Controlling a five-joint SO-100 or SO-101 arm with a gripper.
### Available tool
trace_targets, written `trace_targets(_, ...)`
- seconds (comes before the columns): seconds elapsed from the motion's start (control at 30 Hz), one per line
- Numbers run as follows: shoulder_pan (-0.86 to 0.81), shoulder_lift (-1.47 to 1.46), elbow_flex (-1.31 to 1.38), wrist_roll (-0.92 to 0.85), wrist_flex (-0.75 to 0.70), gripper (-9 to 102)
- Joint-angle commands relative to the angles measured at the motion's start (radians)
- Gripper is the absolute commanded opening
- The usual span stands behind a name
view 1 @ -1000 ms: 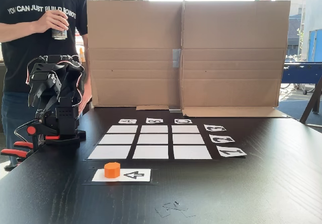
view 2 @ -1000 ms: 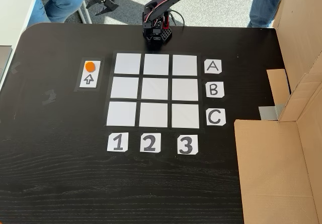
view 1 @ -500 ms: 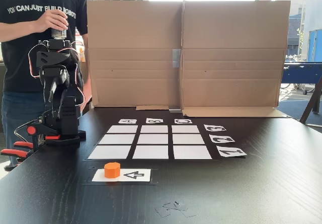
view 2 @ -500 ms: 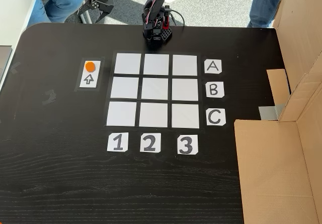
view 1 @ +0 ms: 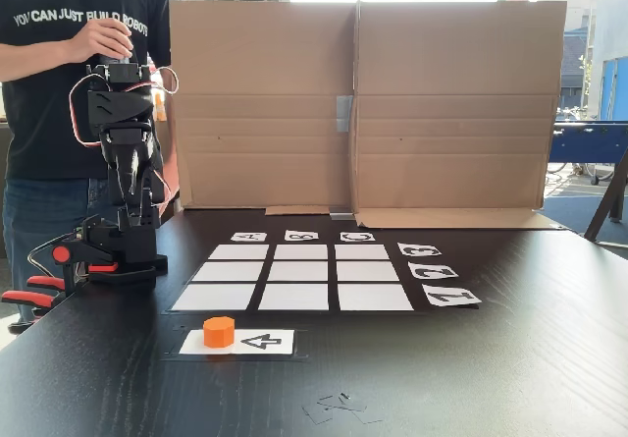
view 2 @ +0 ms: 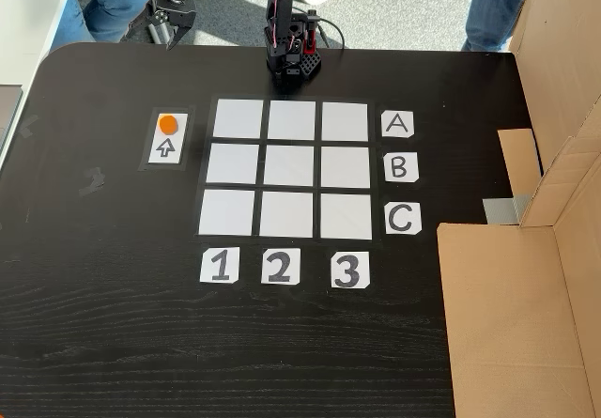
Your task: Pick up the round, orange token and place it in the grid on square A2.
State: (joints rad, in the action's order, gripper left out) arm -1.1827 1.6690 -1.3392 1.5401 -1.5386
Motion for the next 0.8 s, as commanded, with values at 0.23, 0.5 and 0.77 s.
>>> trace_targets(0.23,0.008,-0.166,0.103,-0.104,-0.008,41)
trace_targets(0.5,0.04,-0.267,0.158,-0.132,-0.006,42)
trace_targets(0.77,0.107,-0.305,0.16,-0.219,-0.008,42)
